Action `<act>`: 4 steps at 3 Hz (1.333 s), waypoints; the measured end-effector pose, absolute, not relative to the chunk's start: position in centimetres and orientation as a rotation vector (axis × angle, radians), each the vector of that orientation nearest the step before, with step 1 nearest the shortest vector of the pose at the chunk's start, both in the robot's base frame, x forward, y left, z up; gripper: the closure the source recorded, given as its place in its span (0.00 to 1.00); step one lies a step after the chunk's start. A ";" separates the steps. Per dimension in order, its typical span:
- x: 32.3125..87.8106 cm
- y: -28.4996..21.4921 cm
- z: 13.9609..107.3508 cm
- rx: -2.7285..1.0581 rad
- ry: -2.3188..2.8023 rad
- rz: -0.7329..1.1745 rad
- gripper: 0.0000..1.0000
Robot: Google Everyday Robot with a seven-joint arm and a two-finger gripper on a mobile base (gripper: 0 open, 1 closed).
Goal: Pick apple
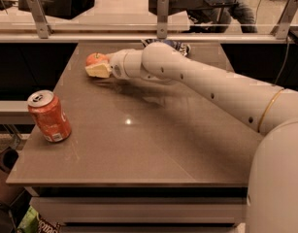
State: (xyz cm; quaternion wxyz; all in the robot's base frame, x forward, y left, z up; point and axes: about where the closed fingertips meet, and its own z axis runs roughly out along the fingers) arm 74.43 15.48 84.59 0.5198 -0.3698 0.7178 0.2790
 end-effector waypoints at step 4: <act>73.6 13.7 88.2 -0.884 1.681 0.650 1.00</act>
Offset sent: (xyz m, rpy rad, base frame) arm -0.0005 0.0017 -0.0005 0.0002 0.0008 0.0025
